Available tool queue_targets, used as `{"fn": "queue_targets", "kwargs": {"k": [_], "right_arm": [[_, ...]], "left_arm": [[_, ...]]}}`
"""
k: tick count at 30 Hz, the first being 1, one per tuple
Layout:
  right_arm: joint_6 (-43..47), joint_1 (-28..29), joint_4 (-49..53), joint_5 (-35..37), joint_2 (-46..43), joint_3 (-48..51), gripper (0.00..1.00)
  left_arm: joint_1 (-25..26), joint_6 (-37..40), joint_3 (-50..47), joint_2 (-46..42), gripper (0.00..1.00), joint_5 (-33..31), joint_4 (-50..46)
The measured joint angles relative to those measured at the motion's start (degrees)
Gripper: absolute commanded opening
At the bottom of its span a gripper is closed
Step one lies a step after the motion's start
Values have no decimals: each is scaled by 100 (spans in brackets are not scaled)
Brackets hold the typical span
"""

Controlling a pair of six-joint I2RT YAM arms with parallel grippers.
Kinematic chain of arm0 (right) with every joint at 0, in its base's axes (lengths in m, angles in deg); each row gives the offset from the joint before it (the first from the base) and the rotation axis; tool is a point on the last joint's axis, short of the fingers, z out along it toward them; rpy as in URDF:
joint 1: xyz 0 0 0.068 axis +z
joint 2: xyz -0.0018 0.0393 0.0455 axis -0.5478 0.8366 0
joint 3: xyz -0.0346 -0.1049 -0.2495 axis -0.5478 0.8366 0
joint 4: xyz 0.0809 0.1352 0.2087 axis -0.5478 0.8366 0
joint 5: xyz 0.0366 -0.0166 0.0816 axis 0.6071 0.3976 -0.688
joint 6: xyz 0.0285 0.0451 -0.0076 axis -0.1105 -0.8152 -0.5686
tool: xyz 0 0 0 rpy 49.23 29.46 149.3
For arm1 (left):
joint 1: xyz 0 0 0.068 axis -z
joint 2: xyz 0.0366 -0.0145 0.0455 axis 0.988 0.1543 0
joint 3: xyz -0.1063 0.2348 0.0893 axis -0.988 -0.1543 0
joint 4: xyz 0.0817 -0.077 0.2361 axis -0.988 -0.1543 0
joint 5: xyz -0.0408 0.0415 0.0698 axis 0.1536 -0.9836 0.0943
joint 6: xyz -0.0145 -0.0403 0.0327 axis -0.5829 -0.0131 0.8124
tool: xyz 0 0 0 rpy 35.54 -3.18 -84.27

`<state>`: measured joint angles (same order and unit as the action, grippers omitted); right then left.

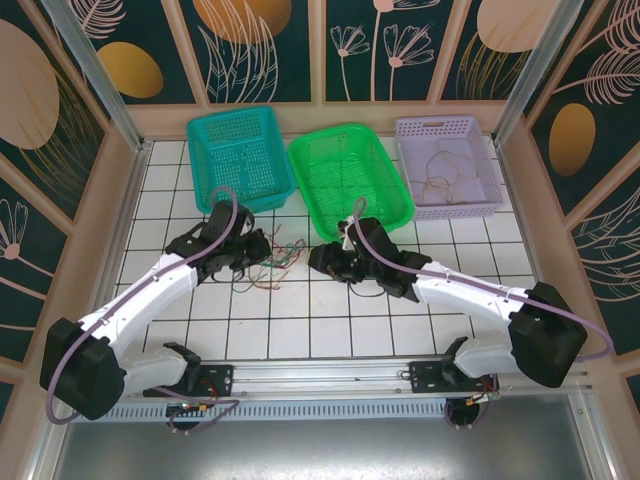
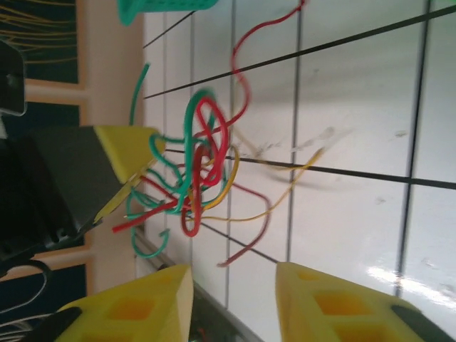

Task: Untangle the cables

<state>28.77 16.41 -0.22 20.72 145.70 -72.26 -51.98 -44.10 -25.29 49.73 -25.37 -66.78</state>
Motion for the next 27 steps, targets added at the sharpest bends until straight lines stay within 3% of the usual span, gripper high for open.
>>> {"fn": "queue_targets", "kwargs": {"k": [5,8,15,22,27], "right_arm": [[-140,4,-413,-46,0,59,34],[-264,4,-627,-46,11,111,26],[-529,66,-1062,-39,334,111,25],[-636,74,-1187,-13,632,105,2],[-669,72,-1088,177,592,101,0]], "left_arm": [[0,-382,256,214,0,260,-13],[0,-498,332,308,0,369,-20],[0,-682,334,352,0,601,4],[0,-726,334,356,0,658,2],[0,-719,334,356,0,625,-11]]}}
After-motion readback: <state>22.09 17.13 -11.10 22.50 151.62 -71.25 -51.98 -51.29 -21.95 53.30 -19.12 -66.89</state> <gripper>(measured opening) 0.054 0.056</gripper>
